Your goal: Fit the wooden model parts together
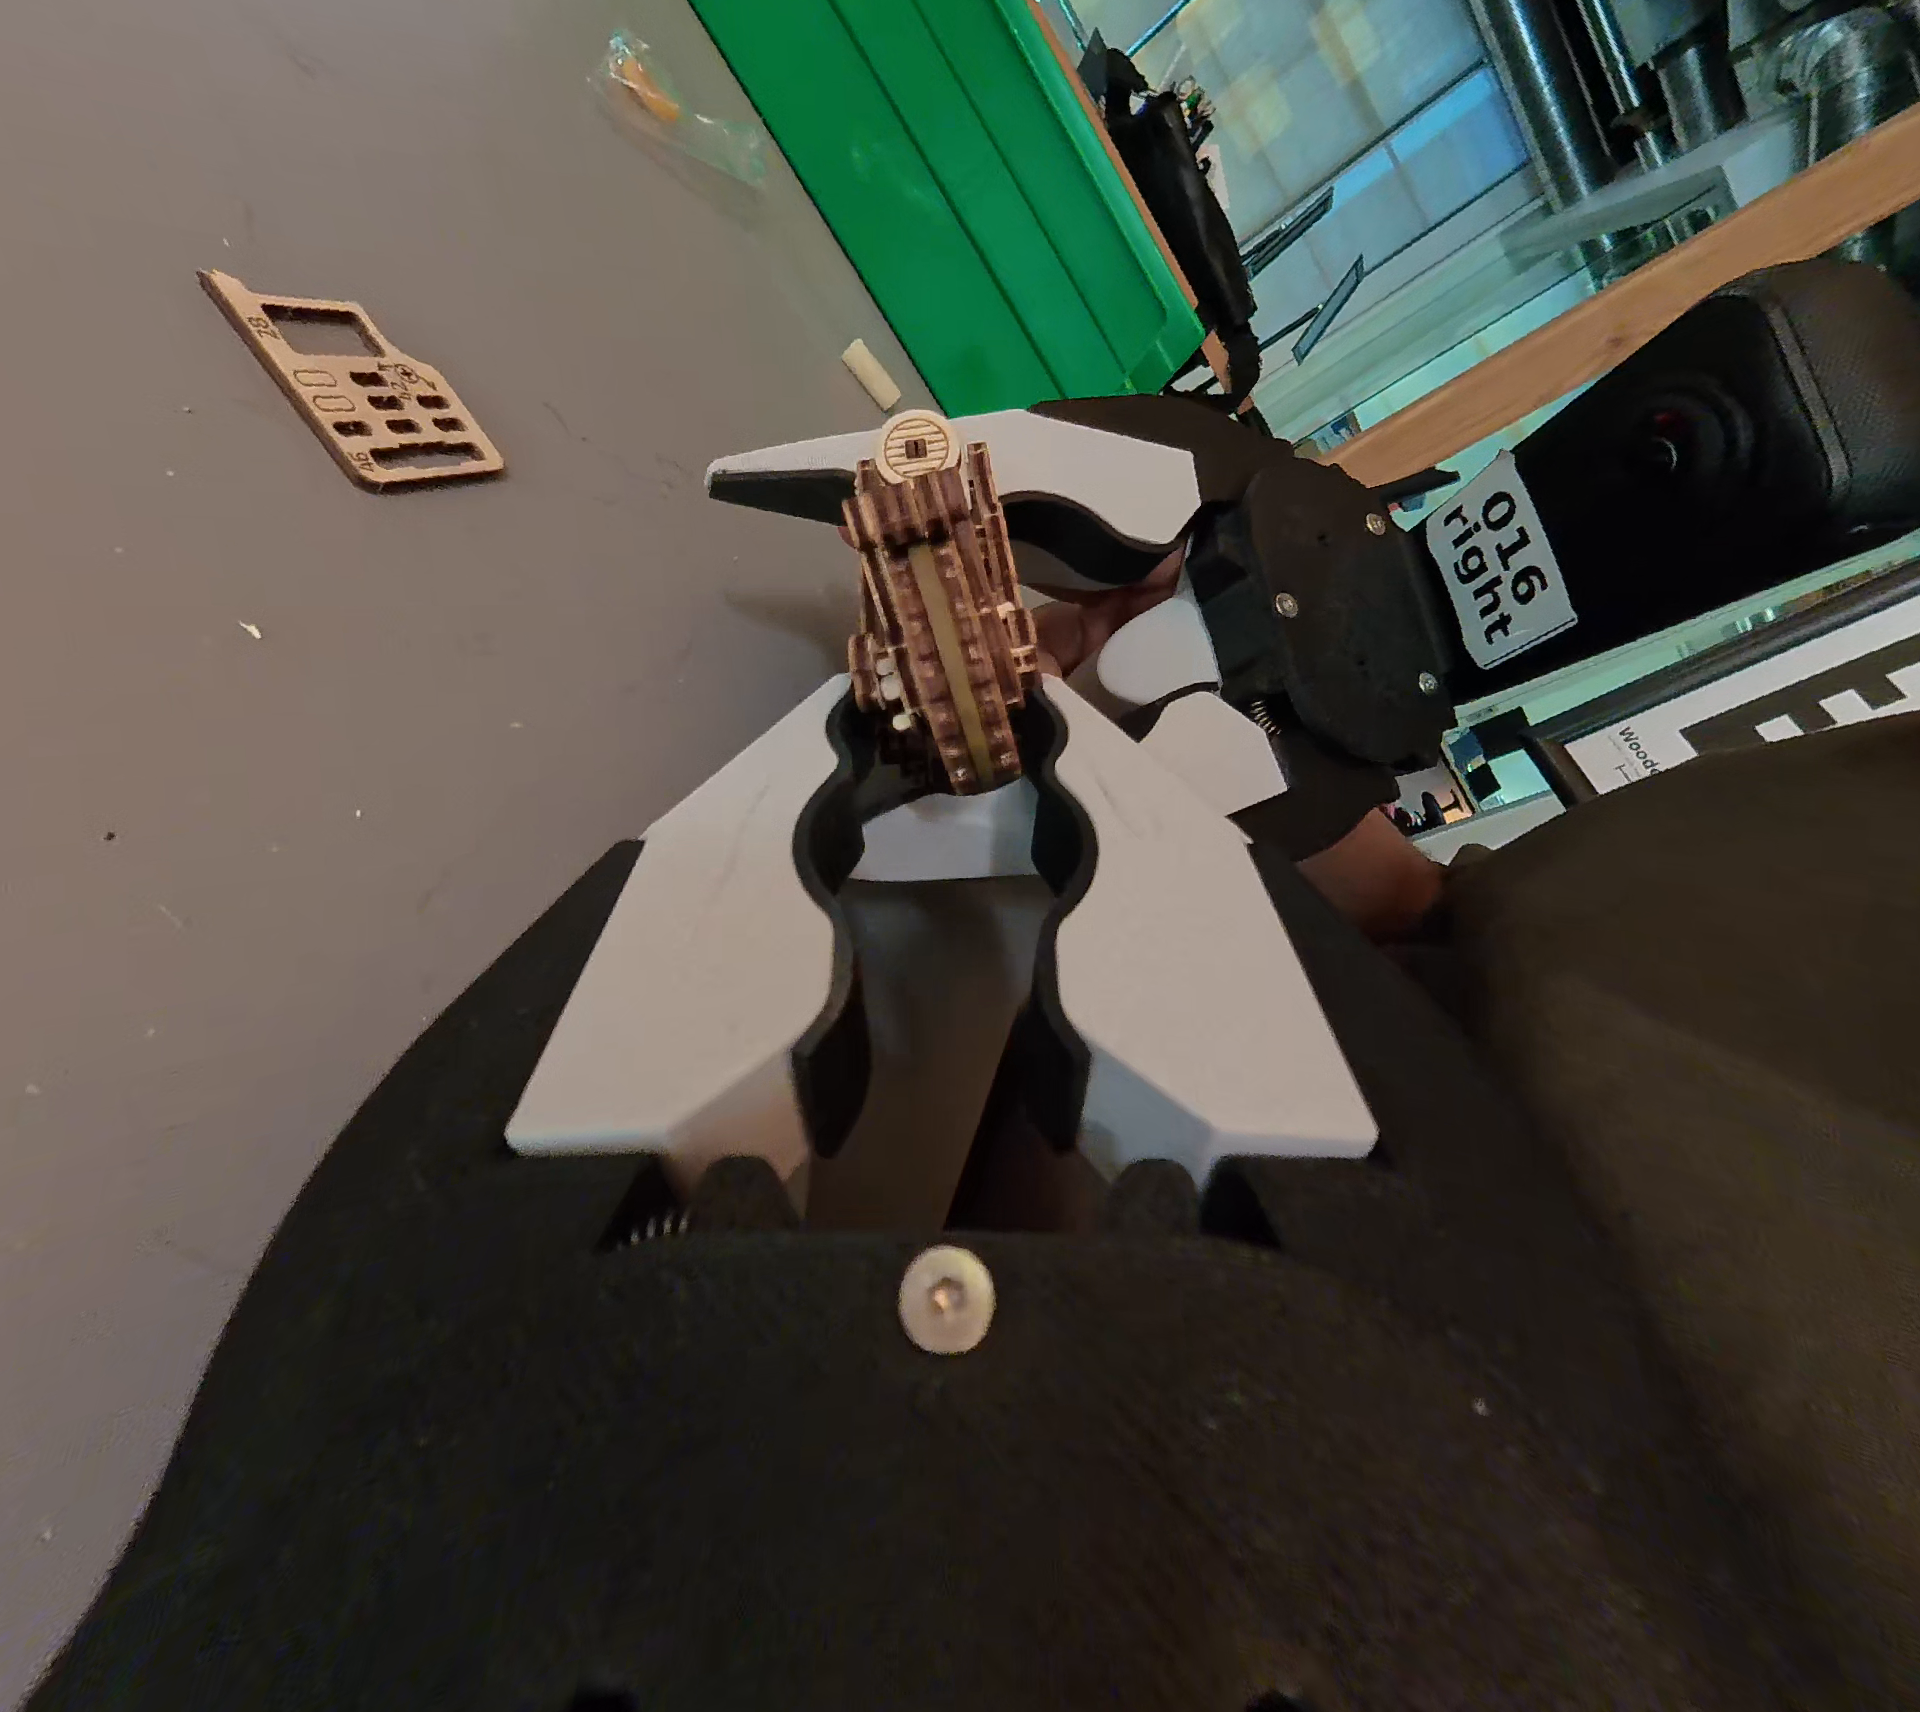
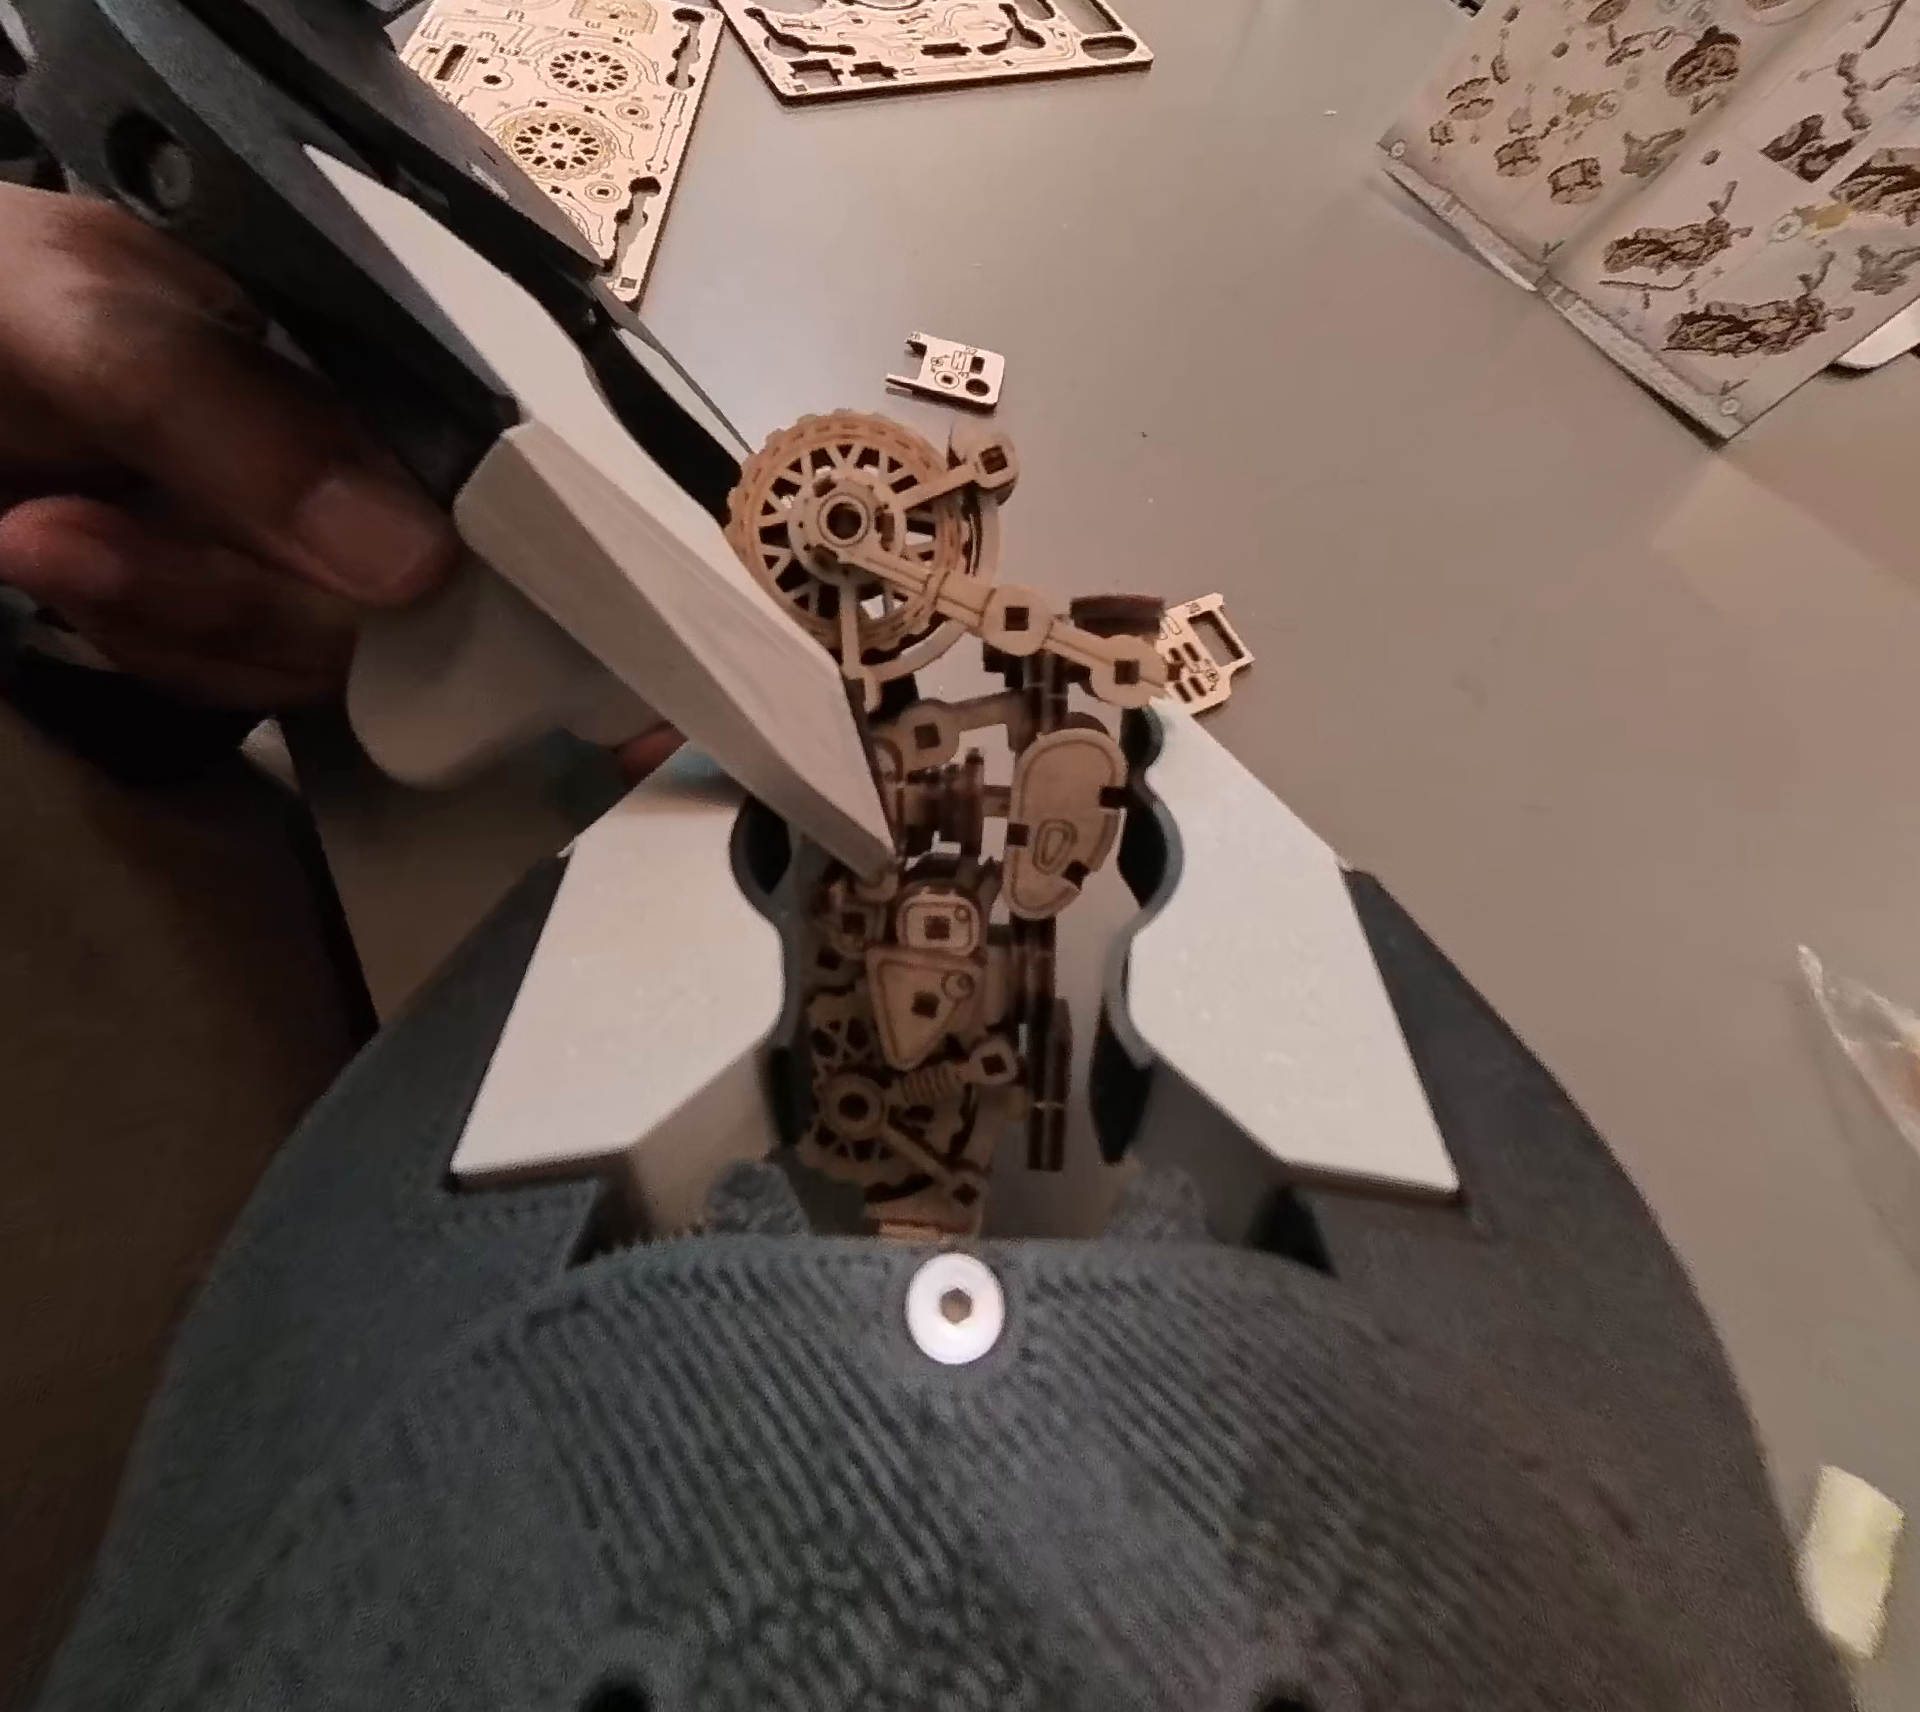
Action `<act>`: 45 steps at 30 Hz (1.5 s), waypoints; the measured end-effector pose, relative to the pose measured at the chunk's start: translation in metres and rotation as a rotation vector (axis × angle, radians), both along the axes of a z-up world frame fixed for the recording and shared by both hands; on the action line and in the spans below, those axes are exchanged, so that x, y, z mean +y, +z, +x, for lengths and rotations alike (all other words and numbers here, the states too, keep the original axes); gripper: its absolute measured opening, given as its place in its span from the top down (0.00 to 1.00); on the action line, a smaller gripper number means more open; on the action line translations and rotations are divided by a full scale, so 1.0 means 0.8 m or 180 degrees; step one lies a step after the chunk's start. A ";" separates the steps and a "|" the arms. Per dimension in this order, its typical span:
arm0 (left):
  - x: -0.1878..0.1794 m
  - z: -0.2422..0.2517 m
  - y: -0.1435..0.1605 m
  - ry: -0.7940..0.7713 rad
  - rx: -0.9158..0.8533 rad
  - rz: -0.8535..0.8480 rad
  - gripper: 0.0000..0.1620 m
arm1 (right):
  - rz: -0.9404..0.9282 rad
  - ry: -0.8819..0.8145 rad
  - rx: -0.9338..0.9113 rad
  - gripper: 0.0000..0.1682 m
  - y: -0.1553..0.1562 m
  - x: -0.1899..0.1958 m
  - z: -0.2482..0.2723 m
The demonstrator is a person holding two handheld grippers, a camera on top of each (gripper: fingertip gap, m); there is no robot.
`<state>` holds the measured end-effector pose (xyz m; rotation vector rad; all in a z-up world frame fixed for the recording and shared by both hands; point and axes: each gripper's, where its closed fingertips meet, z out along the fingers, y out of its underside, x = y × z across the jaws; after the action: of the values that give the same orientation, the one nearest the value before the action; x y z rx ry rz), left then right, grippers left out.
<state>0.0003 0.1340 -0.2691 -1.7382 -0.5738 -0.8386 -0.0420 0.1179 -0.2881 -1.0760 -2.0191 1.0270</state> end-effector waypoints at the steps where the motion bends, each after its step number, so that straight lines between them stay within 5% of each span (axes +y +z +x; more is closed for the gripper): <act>1: 0.000 0.000 0.000 0.0000 -0.0002 -0.0003 0.84 | 0.0000 0.0000 -0.0002 0.63 0.000 0.000 0.000; 32: 0.000 0.000 0.000 -0.0025 -0.0097 -0.0014 0.85 | 0.0166 0.0043 -0.0121 0.68 -0.002 0.000 0.002; 35: 0.000 -0.001 0.002 -0.0008 -0.0132 0.0015 0.84 | 0.0253 0.0008 -0.0002 0.66 0.004 0.001 0.001; 40: -0.003 -0.015 0.008 0.0091 -0.0493 0.0133 0.85 | -0.0173 -0.0094 0.0226 0.50 0.028 0.013 0.000; 45: -0.008 -0.031 0.015 0.0199 -0.0877 0.0300 0.85 | -0.0593 -0.0040 0.0226 0.47 0.030 0.015 0.000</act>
<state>-0.0241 0.1279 -0.2569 -1.5223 -0.7550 -1.0523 -0.0422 0.1295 -0.2639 -1.1288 -1.8869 1.2486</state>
